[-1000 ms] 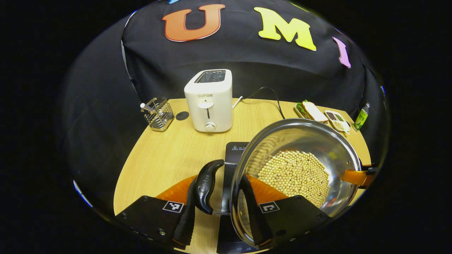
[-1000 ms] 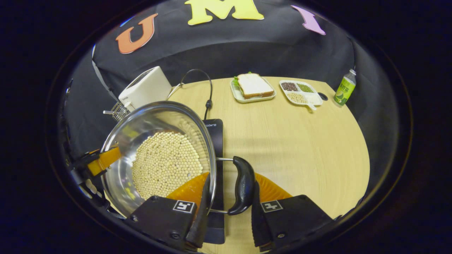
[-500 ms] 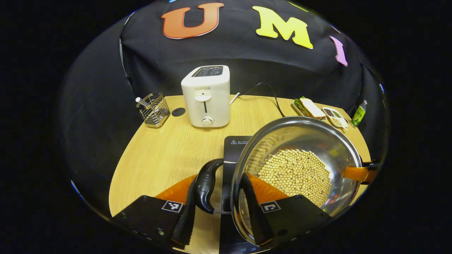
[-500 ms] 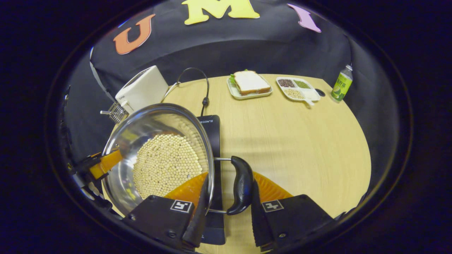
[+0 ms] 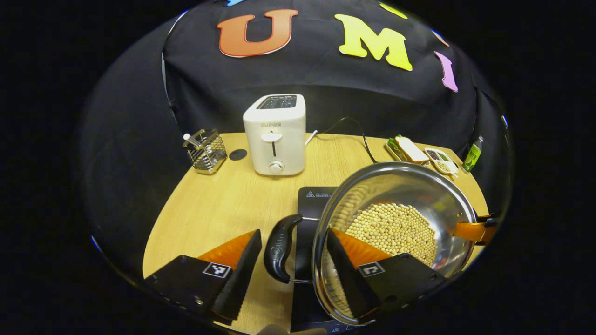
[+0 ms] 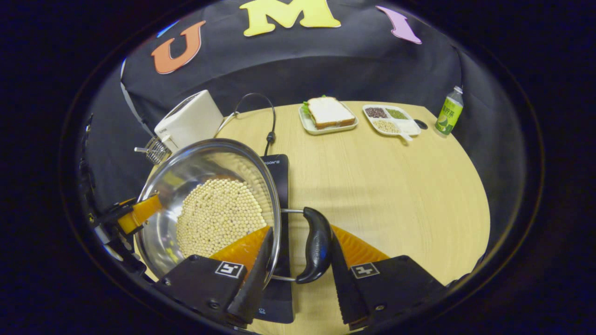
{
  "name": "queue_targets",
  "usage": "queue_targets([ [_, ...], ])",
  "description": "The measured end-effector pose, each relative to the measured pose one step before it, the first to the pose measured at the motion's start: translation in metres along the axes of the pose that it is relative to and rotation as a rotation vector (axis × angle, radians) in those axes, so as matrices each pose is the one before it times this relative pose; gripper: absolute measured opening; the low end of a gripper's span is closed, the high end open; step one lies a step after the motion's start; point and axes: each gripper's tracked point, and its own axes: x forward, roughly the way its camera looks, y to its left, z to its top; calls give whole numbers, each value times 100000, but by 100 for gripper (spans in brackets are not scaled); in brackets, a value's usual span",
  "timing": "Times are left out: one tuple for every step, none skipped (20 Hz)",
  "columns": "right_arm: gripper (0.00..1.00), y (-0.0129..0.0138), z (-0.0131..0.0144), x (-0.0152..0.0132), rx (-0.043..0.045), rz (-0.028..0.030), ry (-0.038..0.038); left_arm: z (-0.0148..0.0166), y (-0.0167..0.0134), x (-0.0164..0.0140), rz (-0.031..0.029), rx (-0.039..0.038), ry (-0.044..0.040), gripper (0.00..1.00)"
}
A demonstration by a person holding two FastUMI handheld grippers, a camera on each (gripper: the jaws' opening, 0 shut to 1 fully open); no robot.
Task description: First push the handle of the pot to place it horizontally, then grasp the pot with both hands and set it on the induction cooktop.
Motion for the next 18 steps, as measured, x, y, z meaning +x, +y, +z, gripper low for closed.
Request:
queue_targets([
  [77, -297, 217, -315, -92, 224, -2026, 373, 171, -474, 738, -232, -1721, 89],
  [83, -63, 430, -353, -33, 657, -2102, 333, 82, -494, 626, 142, -1522, 95],
  [85, -64, 240, -449, -1125, 531, -1727, 364, 166, -579, 789, 1056, -1558, 95],
  [85, -4, 290, -480, -1718, 322, -1333, 511, 309, -489, 748, 793, -1747, 95],
  [84, -42, 350, -540, -1924, 14, -1657, 260, 49, -579, 583, 170, -449, 94],
  [85, -49, 441, -573, -1575, 28, -1985, 429, 126, -651, 702, -438, -1823, 93],
  [84, -35, 454, -674, -1906, -24, -2233, 418, -282, -673, -185, -269, -1242, 94],
  [83, -182, 382, -665, -2115, -118, -1794, 460, 8, -497, 645, -20, -1443, 93],
  [80, -42, 367, -736, -2047, 441, -1980, 475, -379, -691, -60, 11, -1586, 93],
  [78, -278, 461, -656, -2022, -311, -1924, 544, -514, -854, -560, 295, -1851, 93],
  [77, -348, 425, -658, -2041, -383, -1947, 590, -245, -818, 571, 688, -2219, 94],
  [77, -313, 507, -670, -1617, -295, -2193, 547, -381, -1092, -148, 499, -1532, 93],
  [77, -306, 335, -803, -1506, -29, -1720, 613, -380, -856, 122, 423, -2054, 93],
  [77, -277, 413, -760, -1058, 265, -1619, 772, -489, -883, 67, 781, -2172, 94],
  [77, -214, 496, -893, -929, 288, -1784, 774, -666, -917, -635, 526, -1891, 93],
  [77, -389, 587, -898, -761, -112, -2152, 693, -654, -1056, -622, -354, -2102, 93],
  [77, -521, 534, -975, -817, -237, -2404, 628, -813, -944, -969, -747, -1227, 93],
  [77, -474, 645, -1028, -876, -170, -2230, 607, -602, -983, -145, -539, -1250, 93],
])
